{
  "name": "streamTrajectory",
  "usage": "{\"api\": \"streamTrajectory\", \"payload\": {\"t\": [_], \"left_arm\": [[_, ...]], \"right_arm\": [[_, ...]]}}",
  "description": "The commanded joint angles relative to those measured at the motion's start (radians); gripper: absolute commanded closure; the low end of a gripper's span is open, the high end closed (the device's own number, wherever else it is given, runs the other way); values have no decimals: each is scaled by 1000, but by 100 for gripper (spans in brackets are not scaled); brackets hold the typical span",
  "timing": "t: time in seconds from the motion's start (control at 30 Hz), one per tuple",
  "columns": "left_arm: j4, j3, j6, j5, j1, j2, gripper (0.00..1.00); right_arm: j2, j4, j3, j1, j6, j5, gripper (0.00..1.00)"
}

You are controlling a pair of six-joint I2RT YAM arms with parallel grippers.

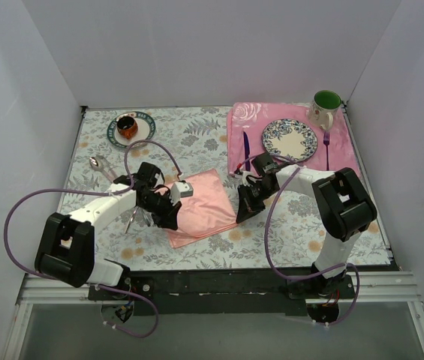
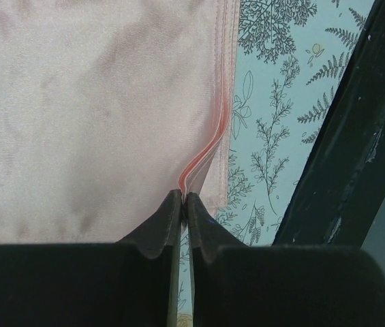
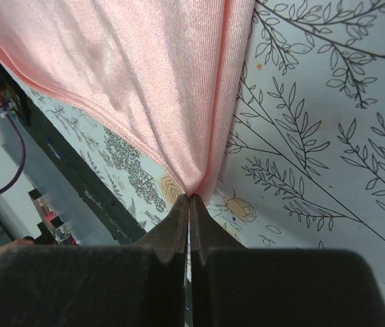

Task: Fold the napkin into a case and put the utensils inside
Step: Fold the rectangle-folded napkin into the folded napkin.

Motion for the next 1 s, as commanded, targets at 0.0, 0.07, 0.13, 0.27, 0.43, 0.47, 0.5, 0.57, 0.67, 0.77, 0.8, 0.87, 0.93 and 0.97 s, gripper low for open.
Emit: {"api": "streamTrajectory", "payload": {"t": [0.0, 0.07, 0.13, 0.27, 0.43, 0.47, 0.5, 0.57, 0.67, 0.77, 0.8, 0.87, 0.93, 0.97], "left_arm": [[16, -15, -3, 1, -13, -23, 100], [13, -17, -3, 1, -13, -28, 100], [7, -18, 2, 3, -13, -35, 100], [2, -21, 14, -6, -15, -35, 100], [-10, -12, 18, -5, -18, -32, 100], [-12, -4, 20, -5, -16, -38, 100], [-21, 3, 20, -5, -18, -42, 100], [-42, 19, 23, -2, -18, -51, 100], [-84, 55, 75, -14, -16, -61, 100], [-101, 68, 83, -5, -16, -69, 100], [-99, 65, 83, -8, -16, -65, 100], [-88, 48, 80, -14, -16, -52, 100], [-70, 28, 77, -23, -16, -39, 100], [-62, 22, 74, -25, -16, -35, 100]], "right_arm": [[-16, -10, 19, -4, -12, -13, 99], [-20, -23, 22, -6, -12, -17, 99], [-22, -20, 17, -4, -12, -20, 99], [0, -20, 8, -3, -23, -27, 99], [-17, -23, 7, -4, -20, -45, 99], [-26, -26, 10, -3, -17, -48, 99], [-42, -33, 13, -3, -17, -48, 99], [-49, -42, 17, -3, -18, -48, 99], [-59, -56, 13, -3, -18, -53, 99], [-59, -40, -7, -3, -18, -50, 99], [-53, -34, -9, -4, -18, -48, 99], [-40, -19, -9, -3, -20, -48, 99], [-20, -13, -7, -3, -15, -48, 99], [-16, -7, -7, -1, -14, -51, 99]]}}
